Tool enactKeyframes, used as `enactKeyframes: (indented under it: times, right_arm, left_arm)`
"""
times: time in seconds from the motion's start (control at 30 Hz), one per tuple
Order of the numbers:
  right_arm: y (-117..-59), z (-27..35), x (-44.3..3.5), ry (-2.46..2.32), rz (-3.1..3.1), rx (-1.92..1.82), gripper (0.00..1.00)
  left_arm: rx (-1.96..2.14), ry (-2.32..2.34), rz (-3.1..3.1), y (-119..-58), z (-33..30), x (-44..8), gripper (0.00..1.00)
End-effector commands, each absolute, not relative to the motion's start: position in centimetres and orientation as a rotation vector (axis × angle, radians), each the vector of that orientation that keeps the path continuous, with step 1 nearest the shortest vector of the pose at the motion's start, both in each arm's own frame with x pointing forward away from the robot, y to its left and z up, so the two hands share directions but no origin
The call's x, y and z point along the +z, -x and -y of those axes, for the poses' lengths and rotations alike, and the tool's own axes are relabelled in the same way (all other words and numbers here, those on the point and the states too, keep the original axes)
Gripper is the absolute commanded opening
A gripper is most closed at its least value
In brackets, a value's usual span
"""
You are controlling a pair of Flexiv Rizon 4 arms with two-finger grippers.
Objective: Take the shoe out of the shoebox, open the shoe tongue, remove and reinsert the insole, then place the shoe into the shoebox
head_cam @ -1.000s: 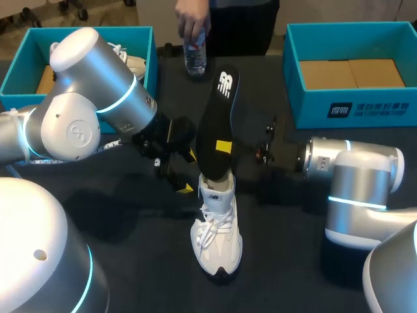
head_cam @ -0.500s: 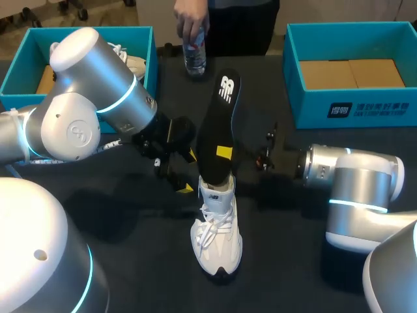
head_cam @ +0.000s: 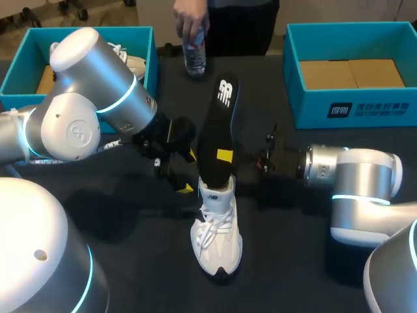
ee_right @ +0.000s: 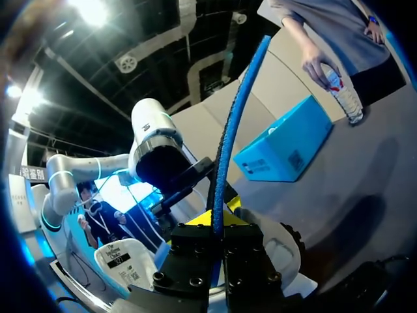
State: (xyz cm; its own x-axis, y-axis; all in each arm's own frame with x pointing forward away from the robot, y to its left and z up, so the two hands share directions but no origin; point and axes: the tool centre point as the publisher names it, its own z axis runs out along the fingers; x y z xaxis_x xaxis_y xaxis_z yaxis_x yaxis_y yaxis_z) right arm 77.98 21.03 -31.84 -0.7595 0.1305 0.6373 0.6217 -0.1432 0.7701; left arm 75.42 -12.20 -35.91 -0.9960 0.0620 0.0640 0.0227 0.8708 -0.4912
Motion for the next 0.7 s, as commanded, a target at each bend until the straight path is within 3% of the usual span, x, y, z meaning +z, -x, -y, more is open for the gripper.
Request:
enactKeyframes:
  times: [0.03, 0.7]
  right_arm:
    - [-77.2, -21.4, -32.7, 0.834, 1.775, -1.967, 0.0]
    - [-73.2, -22.3, -35.0, 0.848, 1.777, -1.792, 0.0]
  left_arm:
    - [0.778, 0.069, 2.963, -75.4, 12.2, -36.0, 1.0]
    - [0.778, 0.069, 2.963, -75.4, 12.2, -36.0, 1.0]
